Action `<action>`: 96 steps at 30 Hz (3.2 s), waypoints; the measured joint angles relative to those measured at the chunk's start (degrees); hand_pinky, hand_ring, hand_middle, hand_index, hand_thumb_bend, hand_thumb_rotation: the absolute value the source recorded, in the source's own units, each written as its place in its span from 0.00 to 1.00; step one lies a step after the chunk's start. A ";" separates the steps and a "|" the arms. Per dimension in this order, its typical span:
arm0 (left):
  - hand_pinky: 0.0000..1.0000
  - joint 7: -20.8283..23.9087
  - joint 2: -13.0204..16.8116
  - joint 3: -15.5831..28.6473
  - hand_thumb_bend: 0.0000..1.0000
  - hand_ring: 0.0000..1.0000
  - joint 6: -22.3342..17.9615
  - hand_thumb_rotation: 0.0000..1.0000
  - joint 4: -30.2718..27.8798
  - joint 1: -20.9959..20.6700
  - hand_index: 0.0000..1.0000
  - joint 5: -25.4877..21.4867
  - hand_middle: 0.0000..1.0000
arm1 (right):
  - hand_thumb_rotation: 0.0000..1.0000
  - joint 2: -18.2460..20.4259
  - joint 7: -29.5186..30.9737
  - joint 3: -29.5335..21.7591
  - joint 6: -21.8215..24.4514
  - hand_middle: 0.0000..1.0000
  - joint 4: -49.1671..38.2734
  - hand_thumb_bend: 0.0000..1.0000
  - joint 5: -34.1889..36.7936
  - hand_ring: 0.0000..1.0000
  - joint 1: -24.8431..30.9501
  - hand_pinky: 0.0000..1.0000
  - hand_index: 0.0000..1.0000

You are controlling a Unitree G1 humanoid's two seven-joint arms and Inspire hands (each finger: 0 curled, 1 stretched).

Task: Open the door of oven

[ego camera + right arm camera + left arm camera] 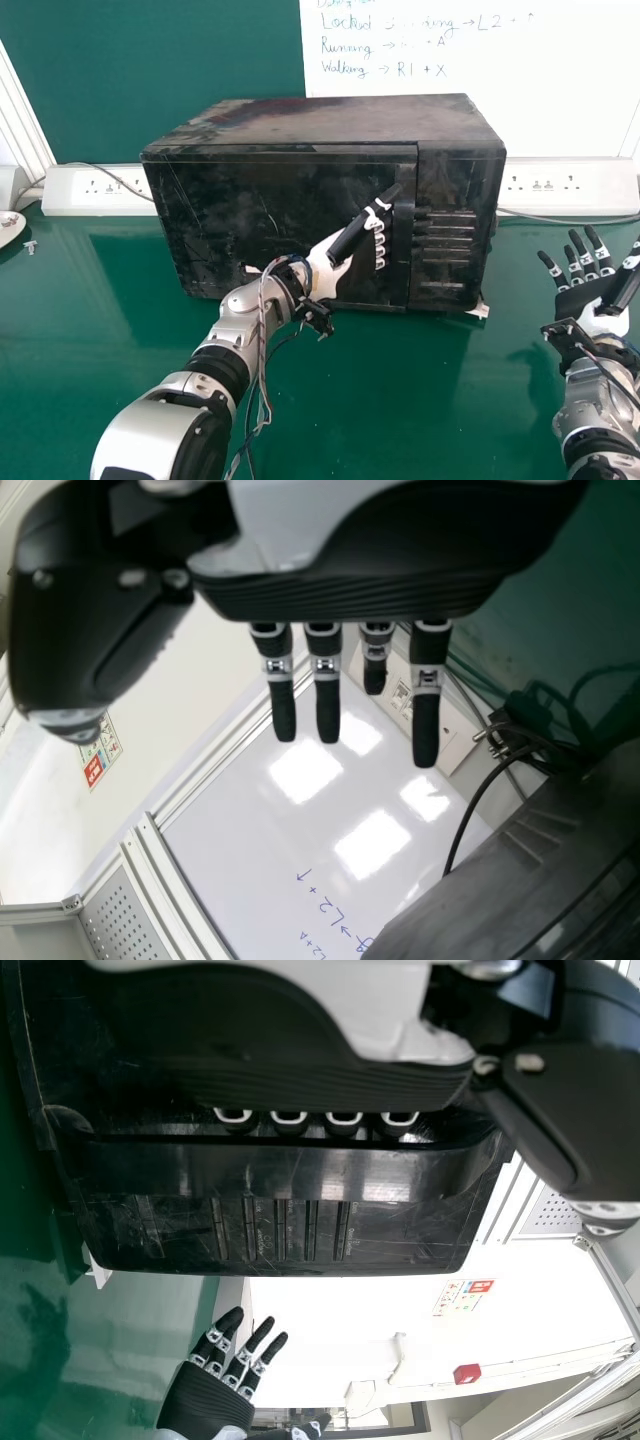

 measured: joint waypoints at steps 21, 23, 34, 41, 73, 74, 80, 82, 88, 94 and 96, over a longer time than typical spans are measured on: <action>0.50 1.85 0.75 -2.36 0.93 0.69 -0.48 0.87 -0.07 -0.63 0.86 1.71 0.81 | 0.98 0.02 0.00 0.00 0.00 1.00 0.00 1.00 0.06 0.96 0.00 0.93 0.98; 0.49 1.86 0.79 -2.46 0.93 0.69 -0.53 0.88 -0.09 -0.63 0.86 1.74 0.80 | 0.97 0.02 0.01 -0.05 0.00 0.99 -0.01 1.00 0.11 0.95 0.00 0.91 0.97; 0.47 1.17 1.39 -4.28 0.91 0.67 -1.44 0.89 -0.46 -0.63 0.86 2.15 0.79 | 0.98 0.03 -0.02 -0.05 0.00 0.95 0.00 1.00 0.11 0.89 0.00 0.86 0.96; 0.43 0.43 1.73 -4.75 0.91 0.64 -1.74 0.88 -0.60 -0.61 0.84 2.15 0.77 | 0.99 0.02 -0.40 -0.01 0.00 0.89 0.00 1.00 0.08 0.83 0.00 0.77 0.92; 0.39 -15.93 5.73 -7.19 0.93 0.57 -8.34 0.92 -14.08 8.76 0.83 -0.83 0.75 | 0.96 0.03 -0.95 0.16 0.13 0.78 0.00 0.99 0.08 0.64 -0.04 0.55 0.87; 0.39 -16.32 5.83 -7.20 0.92 0.57 -8.27 0.92 -14.52 9.07 0.83 -1.05 0.75 | 0.96 0.03 -0.95 0.16 0.13 0.78 0.00 0.98 0.08 0.64 -0.04 0.55 0.86; 0.39 -18.98 6.57 -7.13 0.88 0.58 -6.29 0.89 -18.02 11.23 0.83 -3.63 0.76 | 0.95 0.02 -0.95 0.16 0.20 0.78 0.00 0.98 0.09 0.63 -0.05 0.55 0.87; 0.39 -20.44 6.86 -7.10 0.87 0.58 -5.59 0.88 -19.25 12.20 0.83 -5.00 0.75 | 0.95 0.02 -0.95 0.14 0.22 0.77 0.00 0.99 0.10 0.62 -0.05 0.54 0.86; 0.38 -23.88 8.23 -7.04 0.87 0.56 -2.37 0.85 -24.08 15.03 0.83 -7.79 0.74 | 0.95 0.02 -0.97 0.15 0.26 0.76 0.00 0.98 0.10 0.60 -0.08 0.52 0.85; 0.37 -29.19 10.32 -6.69 0.87 0.56 -1.59 0.90 -26.49 16.78 0.84 -10.62 0.76 | 0.94 0.02 -0.96 0.19 0.30 0.75 0.00 0.98 0.10 0.61 -0.09 0.51 0.86; 0.37 -31.56 11.21 -6.56 0.87 0.54 -1.61 0.91 -26.48 16.93 0.84 -11.80 0.76 | 0.94 0.02 -0.96 0.19 0.30 0.74 0.00 0.98 0.09 0.59 -0.10 0.50 0.85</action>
